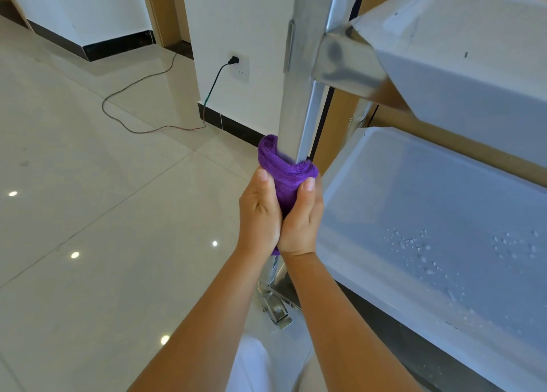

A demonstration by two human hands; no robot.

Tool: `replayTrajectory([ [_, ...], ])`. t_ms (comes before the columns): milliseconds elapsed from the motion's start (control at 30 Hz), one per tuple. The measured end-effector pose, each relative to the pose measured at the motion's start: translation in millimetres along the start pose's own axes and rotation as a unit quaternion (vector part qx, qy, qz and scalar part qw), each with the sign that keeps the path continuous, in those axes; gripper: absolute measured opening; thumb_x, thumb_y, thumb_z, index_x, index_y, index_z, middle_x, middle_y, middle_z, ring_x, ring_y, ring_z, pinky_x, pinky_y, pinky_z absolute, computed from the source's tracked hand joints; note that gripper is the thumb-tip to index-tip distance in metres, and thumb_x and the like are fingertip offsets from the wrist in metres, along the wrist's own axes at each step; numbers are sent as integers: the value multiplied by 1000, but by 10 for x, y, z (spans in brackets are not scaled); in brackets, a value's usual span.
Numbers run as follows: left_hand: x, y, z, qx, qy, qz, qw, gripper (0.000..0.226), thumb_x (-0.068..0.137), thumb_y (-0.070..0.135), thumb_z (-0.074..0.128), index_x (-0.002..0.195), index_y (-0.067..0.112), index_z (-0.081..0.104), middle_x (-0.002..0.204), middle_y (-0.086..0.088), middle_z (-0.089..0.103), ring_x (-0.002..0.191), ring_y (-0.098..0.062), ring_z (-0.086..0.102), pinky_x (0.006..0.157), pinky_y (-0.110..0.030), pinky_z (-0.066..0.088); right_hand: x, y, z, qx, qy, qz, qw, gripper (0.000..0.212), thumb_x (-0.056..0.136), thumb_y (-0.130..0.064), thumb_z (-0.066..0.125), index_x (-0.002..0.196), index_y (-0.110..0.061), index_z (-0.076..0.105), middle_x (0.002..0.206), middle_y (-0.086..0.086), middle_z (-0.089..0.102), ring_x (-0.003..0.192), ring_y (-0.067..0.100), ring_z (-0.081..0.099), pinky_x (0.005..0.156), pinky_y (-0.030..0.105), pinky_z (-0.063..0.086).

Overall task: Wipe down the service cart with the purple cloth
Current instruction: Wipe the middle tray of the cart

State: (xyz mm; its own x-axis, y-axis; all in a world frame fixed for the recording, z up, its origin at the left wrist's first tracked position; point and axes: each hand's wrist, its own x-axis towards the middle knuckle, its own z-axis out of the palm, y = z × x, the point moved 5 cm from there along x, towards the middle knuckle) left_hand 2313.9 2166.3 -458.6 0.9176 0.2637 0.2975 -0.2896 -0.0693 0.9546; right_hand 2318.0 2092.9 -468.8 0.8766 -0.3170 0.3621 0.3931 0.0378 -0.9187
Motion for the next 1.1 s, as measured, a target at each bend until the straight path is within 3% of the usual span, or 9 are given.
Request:
replayTrajectory([
  [100,17,104,-21,-13,-8,-22,1000,40,93,58,22,84,36,54,79,15,61,75,9,59,67,-5,43,11,-110,31,8,-11,10,1000,45,87,-51,27,87,-12,49,69,-9,49,61,6,46,57,23,40],
  [200,67,382,-6,-56,0,-6,998,48,96,46,18,92,23,59,85,10,63,76,10,60,66,-4,42,107,-412,51,-15,-16,-31,999,41,88,-49,25,86,-15,48,67,-14,50,60,4,46,55,27,41],
  [300,206,793,56,-82,-22,33,996,46,94,44,15,93,27,58,89,11,64,83,7,60,71,-5,42,286,-804,78,-2,2,-67,998,39,90,-44,27,90,-12,50,75,-15,55,70,2,53,67,21,45],
  [400,311,1020,84,-63,-29,48,996,45,94,47,19,77,27,56,73,11,62,71,4,58,65,-8,42,388,-981,105,57,19,-37,998,33,89,-28,30,95,-11,58,88,-6,62,88,9,58,85,23,47],
  [567,348,997,115,-78,-24,41,996,45,98,41,21,83,24,59,79,9,64,71,4,60,61,-6,42,434,-920,127,87,50,-4,995,29,85,-27,30,83,-17,57,82,-3,60,83,17,56,80,35,47],
  [733,345,692,93,-67,16,24,997,44,80,65,21,70,34,50,75,5,59,72,-6,54,65,-12,43,387,-666,39,-9,93,-29,995,27,87,-28,29,67,-19,44,56,-13,46,55,4,39,55,27,34],
  [867,311,472,110,-79,20,16,997,46,78,69,22,66,45,60,69,25,63,72,7,57,67,-7,42,335,-443,4,-28,96,-38,994,27,84,-36,26,66,-25,42,57,-13,44,58,11,40,56,30,34],
  [1000,240,147,93,-72,29,4,997,62,61,92,22,68,42,58,67,23,63,70,4,57,68,-11,46,213,-178,-42,-71,85,-33,993,28,87,-39,23,70,-26,43,58,-15,48,55,1,44,51,17,35],
  [1100,214,29,99,-67,21,-6,997,64,60,93,21,72,41,58,69,23,65,72,4,60,68,-9,44,185,-71,-52,-110,78,-24,991,30,87,-42,20,72,-29,42,61,-14,45,56,3,45,52,25,38],
])
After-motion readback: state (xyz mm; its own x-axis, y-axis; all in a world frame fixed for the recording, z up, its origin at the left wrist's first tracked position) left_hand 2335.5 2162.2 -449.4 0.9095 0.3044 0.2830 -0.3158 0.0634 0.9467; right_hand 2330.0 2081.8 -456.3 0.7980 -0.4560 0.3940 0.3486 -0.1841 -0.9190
